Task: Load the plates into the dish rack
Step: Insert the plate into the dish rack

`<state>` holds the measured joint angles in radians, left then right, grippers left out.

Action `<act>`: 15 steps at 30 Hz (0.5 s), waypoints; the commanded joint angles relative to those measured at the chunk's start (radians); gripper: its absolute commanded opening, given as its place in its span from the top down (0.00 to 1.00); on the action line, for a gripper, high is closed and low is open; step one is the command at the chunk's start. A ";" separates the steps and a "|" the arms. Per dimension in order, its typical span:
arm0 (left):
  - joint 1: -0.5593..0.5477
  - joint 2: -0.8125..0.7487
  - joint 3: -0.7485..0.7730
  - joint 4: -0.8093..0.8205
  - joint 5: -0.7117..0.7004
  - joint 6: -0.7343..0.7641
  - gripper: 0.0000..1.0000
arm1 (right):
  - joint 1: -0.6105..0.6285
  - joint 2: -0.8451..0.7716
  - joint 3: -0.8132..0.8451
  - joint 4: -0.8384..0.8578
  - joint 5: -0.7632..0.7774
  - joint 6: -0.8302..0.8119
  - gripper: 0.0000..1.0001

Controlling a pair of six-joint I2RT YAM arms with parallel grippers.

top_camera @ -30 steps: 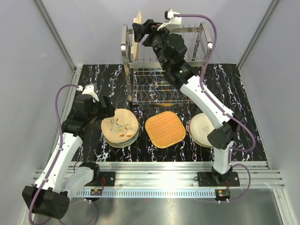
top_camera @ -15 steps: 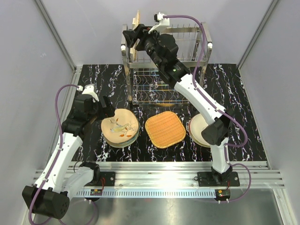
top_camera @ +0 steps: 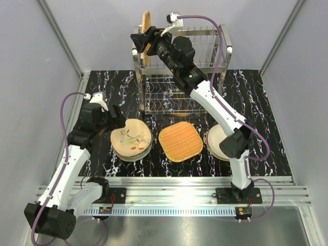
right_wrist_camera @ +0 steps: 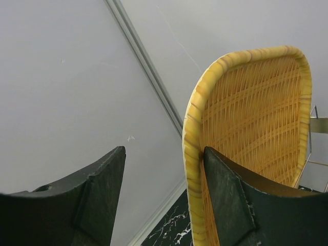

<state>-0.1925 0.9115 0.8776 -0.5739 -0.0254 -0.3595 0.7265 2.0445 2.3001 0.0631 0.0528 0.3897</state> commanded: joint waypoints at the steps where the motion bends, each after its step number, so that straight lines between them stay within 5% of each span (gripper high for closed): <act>1: 0.001 -0.013 0.021 0.045 0.021 0.004 0.01 | 0.002 0.005 0.044 0.034 -0.050 0.005 0.30; 15: 0.001 -0.010 0.021 0.046 0.022 0.004 0.01 | 0.002 -0.069 -0.034 0.064 -0.050 -0.011 0.29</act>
<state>-0.1925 0.9115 0.8776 -0.5739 -0.0254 -0.3595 0.7265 2.0361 2.2566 0.0830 0.0322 0.3870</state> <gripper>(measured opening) 0.988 0.709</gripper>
